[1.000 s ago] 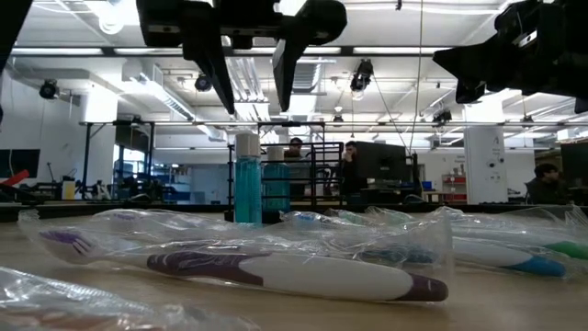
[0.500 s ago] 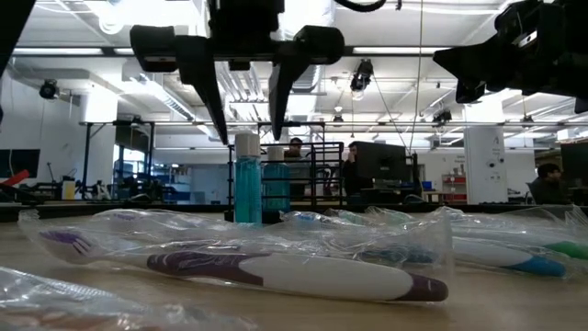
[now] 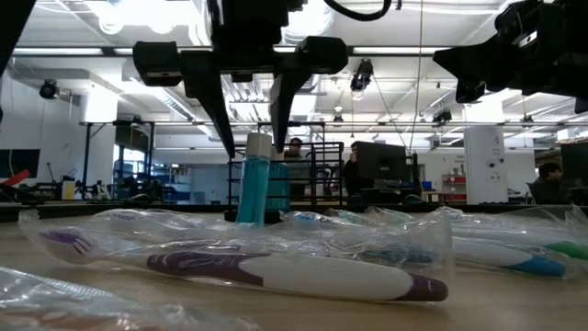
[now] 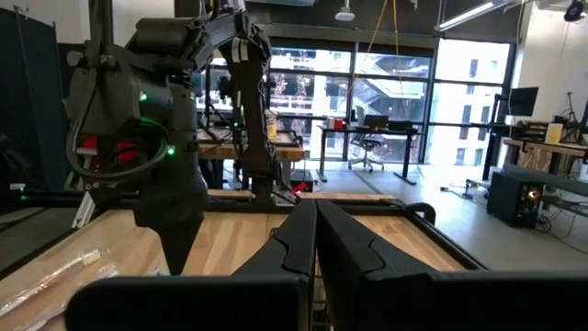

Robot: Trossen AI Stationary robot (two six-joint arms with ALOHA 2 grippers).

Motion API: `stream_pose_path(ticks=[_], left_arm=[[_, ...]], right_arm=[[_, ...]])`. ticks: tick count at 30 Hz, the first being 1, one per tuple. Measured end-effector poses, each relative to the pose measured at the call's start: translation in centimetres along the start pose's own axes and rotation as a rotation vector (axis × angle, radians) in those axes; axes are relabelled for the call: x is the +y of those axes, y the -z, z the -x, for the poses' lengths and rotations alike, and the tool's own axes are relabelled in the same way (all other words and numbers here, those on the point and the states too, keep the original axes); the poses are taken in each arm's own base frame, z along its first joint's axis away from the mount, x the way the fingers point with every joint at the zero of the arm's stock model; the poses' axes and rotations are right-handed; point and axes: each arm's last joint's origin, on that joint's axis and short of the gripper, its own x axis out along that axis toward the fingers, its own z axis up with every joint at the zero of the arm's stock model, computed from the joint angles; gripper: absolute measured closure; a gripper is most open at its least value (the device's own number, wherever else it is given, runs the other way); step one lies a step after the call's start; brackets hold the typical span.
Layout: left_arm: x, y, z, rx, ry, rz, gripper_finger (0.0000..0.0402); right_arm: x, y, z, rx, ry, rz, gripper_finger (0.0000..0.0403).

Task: Pick & Place toothbrushing station
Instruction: Put the mouthwash into the wire organizer

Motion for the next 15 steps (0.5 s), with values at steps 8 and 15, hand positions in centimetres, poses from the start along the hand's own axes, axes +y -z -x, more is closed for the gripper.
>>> stream_pose_path(ticks=[8,15], left_arm=[[-0.02,-0.02,0.00,0.001,0.001,0.000,0.0213],[-0.09,0.02,0.00,0.003,0.009,-0.009,0.0229]], right_arm=[[0.00,0.00,0.00,0.000,0.000,0.000,0.0394],[0.00,0.00,0.00,0.000,0.000,0.004,0.0394]])
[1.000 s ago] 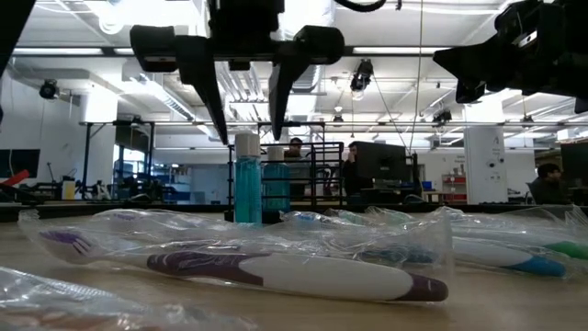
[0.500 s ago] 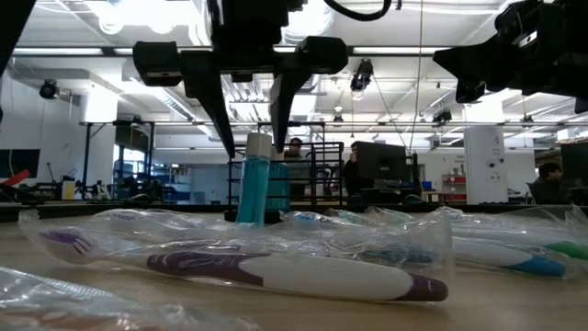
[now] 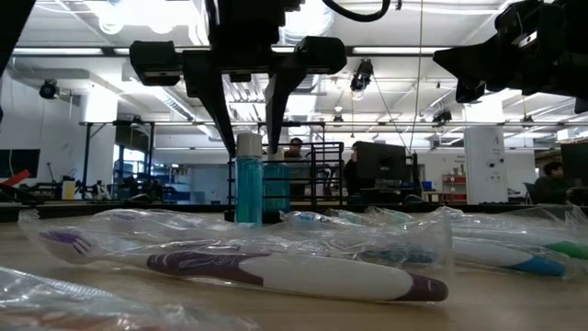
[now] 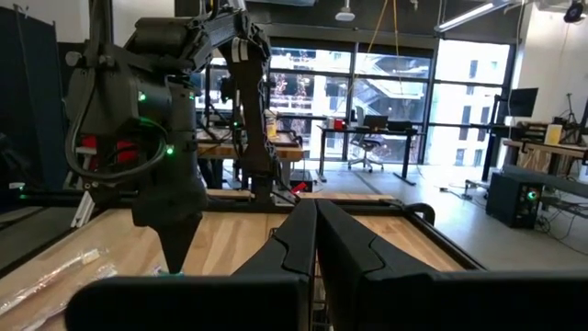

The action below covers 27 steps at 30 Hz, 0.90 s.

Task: Pick & Place toothbrushing station
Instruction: Put the mouthwash into the wire organizer

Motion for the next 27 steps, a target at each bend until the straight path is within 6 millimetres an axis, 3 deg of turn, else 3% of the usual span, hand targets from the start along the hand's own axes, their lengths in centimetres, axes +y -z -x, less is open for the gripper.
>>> stream_pose_path(ticks=[15,27], left_arm=[[-0.04,-0.05,0.08,-0.023,0.011,0.009,0.0301],[-0.10,-0.10,0.08,-0.043,0.027,0.014,0.0305]], right_arm=[[0.00,0.00,0.00,0.000,0.000,0.006,0.0394],[0.00,0.00,0.00,0.000,0.000,0.006,0.0394]])
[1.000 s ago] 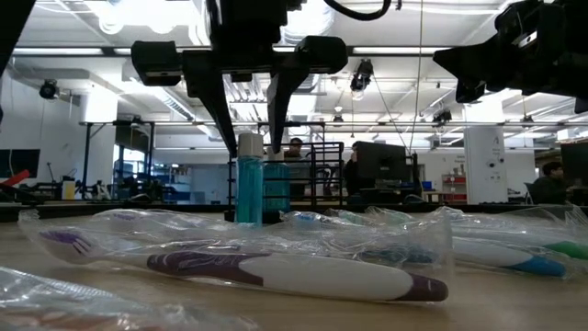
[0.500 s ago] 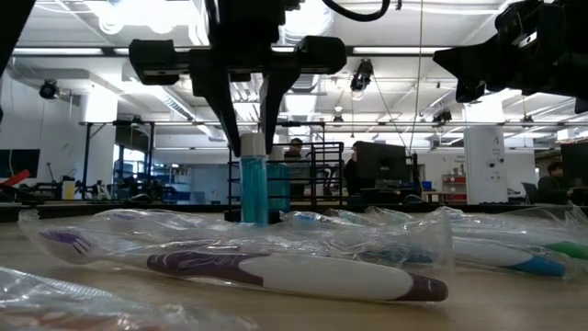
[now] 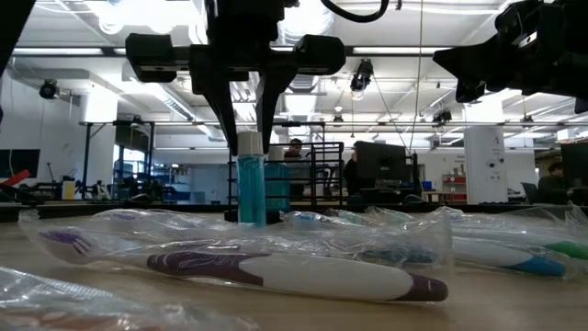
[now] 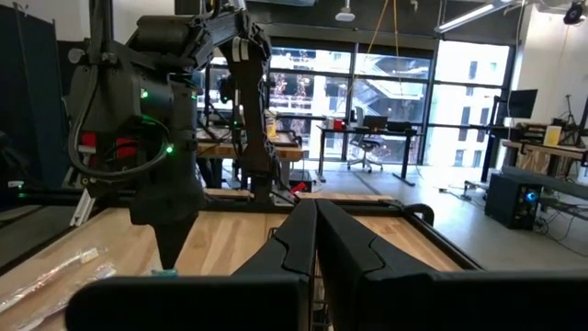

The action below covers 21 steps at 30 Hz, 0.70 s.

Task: Pick & Place toothbrushing station
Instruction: Put the mouthwash into the wire organizer

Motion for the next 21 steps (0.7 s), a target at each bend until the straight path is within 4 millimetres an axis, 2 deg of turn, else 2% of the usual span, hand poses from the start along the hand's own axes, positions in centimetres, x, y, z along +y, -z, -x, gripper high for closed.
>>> stream_pose_path(ticks=[7,10,16,21], left_arm=[[-0.1,0.1,0.3,0.007,0.012,0.028,0.0301],[-0.2,0.1,1.4,-0.015,-0.007,0.050,0.0303],[-0.5,1.1,5.6,-0.118,-0.078,0.132,0.0306],[-1.3,3.2,10.2,-0.281,-0.097,0.297,0.0305]], right_arm=[[0.0,0.0,0.0,0.000,0.000,0.001,0.0394],[0.0,0.0,0.0,0.000,0.000,0.000,0.0394],[0.0,0.0,0.0,-0.001,0.000,0.000,0.0394],[0.0,0.0,0.0,-0.001,0.000,0.000,0.0394]])
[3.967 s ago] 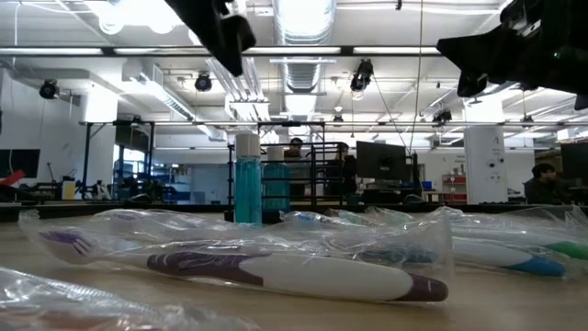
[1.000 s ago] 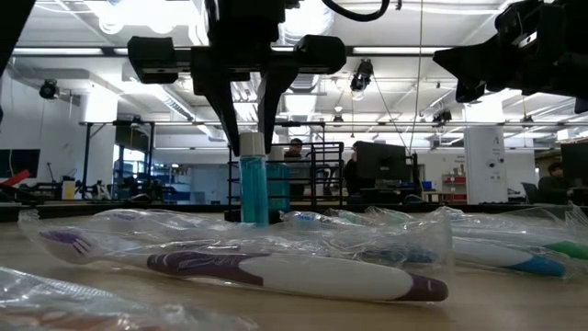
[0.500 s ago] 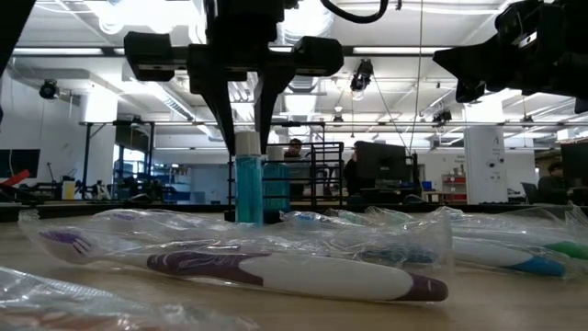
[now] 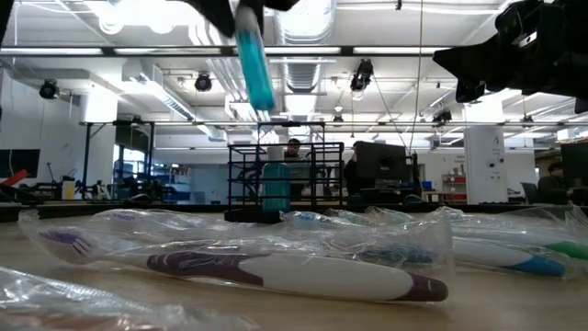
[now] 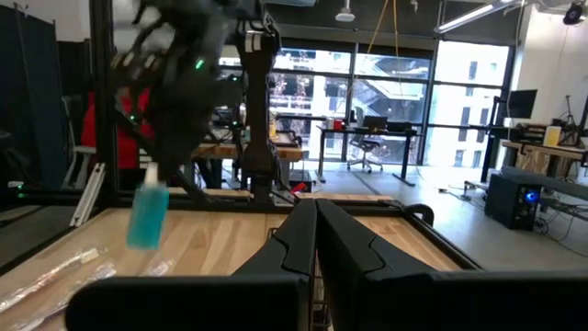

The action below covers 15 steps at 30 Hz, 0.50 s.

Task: Pick & Place toothbrushing station
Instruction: Put the mouthwash into the wire organizer

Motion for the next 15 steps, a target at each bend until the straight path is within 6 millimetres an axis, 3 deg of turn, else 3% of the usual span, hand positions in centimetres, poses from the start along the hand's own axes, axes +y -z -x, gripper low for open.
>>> stream_pose_path(ticks=[7,15], left_arm=[[-1.9,3.8,5.4,-0.090,0.052,0.257,0.0305],[-6.2,9.3,8.1,-0.224,-0.069,0.424,0.0305]], right_arm=[[0.0,0.0,0.0,0.000,0.000,0.000,0.0394],[0.0,0.0,0.0,-0.001,0.000,0.000,0.0394]])
